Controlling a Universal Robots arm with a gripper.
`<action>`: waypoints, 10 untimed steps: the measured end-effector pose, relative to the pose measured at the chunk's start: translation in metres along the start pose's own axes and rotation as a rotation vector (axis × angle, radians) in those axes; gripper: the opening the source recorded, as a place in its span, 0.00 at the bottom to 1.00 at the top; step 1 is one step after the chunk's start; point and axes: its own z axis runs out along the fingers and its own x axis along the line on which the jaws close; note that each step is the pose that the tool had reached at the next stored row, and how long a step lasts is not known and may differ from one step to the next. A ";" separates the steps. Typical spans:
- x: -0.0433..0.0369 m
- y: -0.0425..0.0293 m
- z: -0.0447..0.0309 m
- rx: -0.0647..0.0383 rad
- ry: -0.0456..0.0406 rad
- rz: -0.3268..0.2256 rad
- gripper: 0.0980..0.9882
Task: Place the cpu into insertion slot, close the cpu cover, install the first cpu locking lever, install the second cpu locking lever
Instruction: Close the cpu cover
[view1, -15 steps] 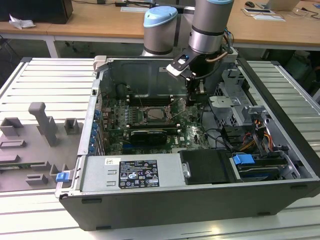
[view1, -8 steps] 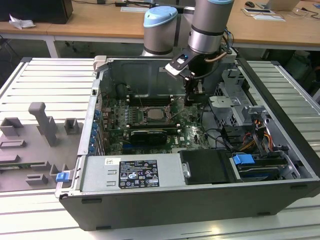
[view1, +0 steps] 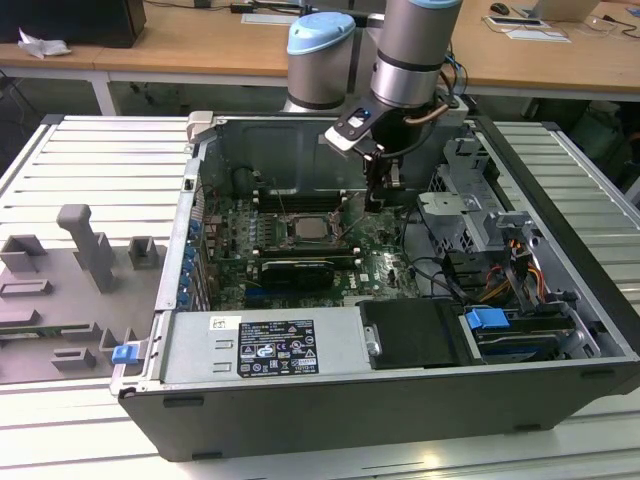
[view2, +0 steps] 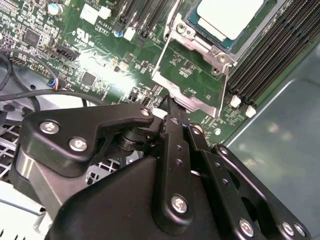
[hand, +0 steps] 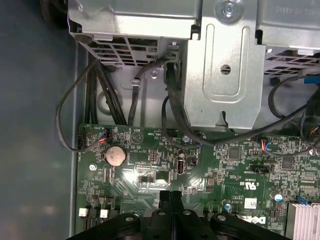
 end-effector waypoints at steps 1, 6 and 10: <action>0.0001 -0.0017 0.0001 0.000 0.0001 0.000 0.01; 0.0005 -0.0114 0.0008 0.000 0.0001 0.000 0.01; 0.0011 -0.0215 0.0027 0.000 0.0001 0.000 0.01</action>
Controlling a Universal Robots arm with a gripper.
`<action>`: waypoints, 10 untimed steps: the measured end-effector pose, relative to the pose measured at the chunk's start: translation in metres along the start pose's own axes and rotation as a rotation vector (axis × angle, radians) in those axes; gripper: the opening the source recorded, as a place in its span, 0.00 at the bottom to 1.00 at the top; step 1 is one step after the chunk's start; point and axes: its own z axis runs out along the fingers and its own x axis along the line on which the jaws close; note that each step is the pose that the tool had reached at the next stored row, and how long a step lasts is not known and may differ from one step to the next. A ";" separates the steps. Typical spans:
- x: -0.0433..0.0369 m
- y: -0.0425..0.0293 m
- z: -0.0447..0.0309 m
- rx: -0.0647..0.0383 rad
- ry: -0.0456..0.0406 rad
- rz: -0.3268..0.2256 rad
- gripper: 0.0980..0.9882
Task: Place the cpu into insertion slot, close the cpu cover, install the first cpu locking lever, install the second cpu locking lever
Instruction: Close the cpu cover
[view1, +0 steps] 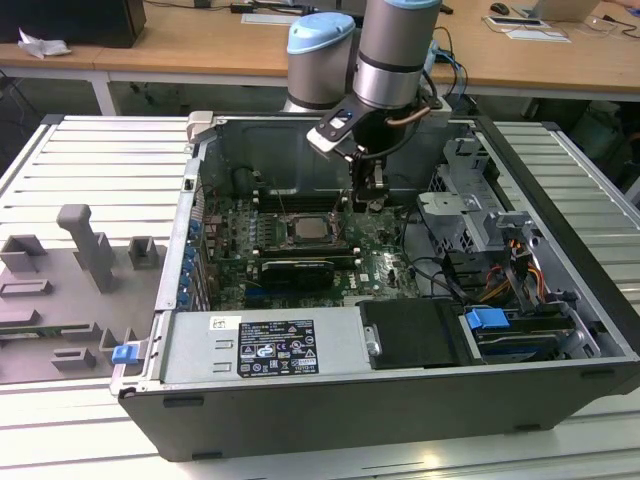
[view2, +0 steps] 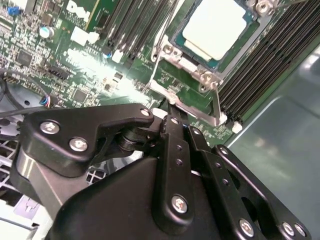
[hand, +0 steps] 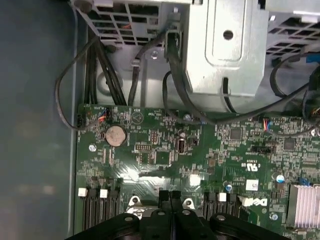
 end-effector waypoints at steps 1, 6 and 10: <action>0.0001 -0.0016 0.0005 0.000 -0.0001 0.000 0.01; 0.0006 -0.0114 0.0043 0.000 0.0001 0.000 0.01; 0.0010 -0.0180 0.0069 0.000 0.0000 0.000 0.01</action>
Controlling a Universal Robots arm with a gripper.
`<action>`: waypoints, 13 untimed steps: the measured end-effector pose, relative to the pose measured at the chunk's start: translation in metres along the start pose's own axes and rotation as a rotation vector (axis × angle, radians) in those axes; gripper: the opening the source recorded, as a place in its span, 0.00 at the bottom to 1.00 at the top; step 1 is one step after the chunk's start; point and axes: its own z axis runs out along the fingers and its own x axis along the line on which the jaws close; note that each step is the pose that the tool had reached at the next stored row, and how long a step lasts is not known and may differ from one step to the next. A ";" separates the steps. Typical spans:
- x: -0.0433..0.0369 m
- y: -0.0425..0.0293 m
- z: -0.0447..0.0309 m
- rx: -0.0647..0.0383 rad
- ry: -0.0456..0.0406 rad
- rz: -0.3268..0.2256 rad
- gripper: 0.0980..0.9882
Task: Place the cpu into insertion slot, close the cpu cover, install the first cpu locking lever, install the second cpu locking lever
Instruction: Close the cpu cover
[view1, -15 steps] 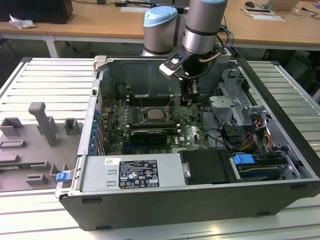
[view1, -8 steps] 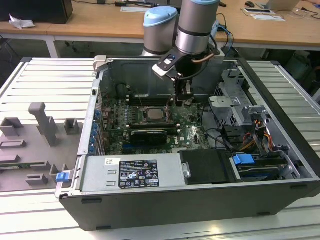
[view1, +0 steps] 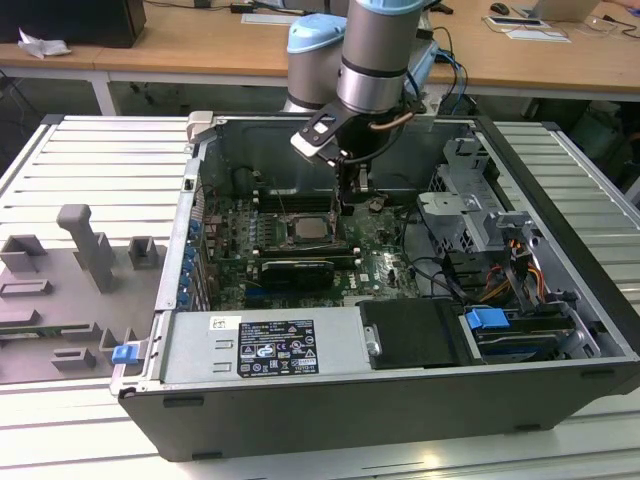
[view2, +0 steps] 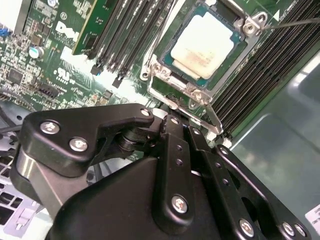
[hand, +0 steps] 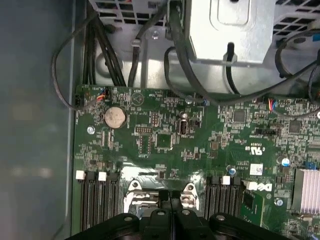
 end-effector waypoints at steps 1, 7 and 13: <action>0.0001 -0.0019 0.0007 0.000 0.0000 0.000 0.01; 0.0006 -0.0104 0.0046 0.000 0.0000 0.000 0.01; 0.0015 -0.0315 0.0112 0.000 -0.0001 -0.005 0.01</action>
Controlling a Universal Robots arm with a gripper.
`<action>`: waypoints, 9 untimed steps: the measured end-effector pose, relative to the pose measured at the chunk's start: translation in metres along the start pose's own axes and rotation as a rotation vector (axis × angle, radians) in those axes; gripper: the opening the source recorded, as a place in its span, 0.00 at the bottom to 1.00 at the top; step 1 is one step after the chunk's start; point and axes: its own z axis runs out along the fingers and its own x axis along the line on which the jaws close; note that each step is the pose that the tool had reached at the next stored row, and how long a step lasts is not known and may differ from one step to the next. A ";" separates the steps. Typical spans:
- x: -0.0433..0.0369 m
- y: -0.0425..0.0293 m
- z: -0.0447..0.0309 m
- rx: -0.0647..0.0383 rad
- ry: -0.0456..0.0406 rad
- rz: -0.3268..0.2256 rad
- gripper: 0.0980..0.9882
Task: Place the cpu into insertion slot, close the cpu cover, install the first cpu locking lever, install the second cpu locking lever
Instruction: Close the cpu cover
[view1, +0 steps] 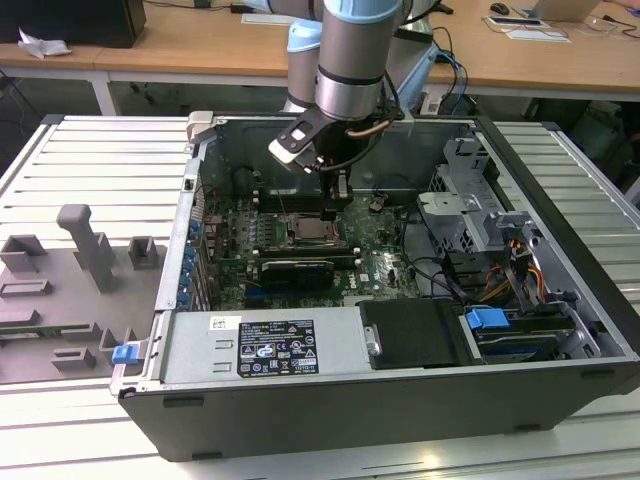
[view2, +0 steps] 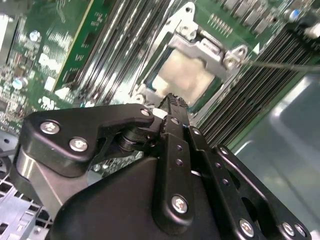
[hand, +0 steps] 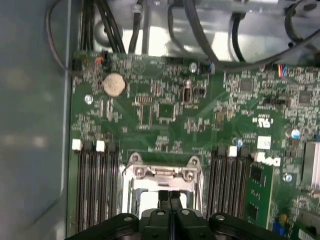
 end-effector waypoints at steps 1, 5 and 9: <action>0.0003 -0.0058 0.0006 0.000 0.0000 -0.002 0.01; 0.0007 -0.0181 0.0020 -0.002 -0.0003 -0.005 0.01; 0.0015 -0.0302 0.0075 -0.002 -0.0004 -0.011 0.01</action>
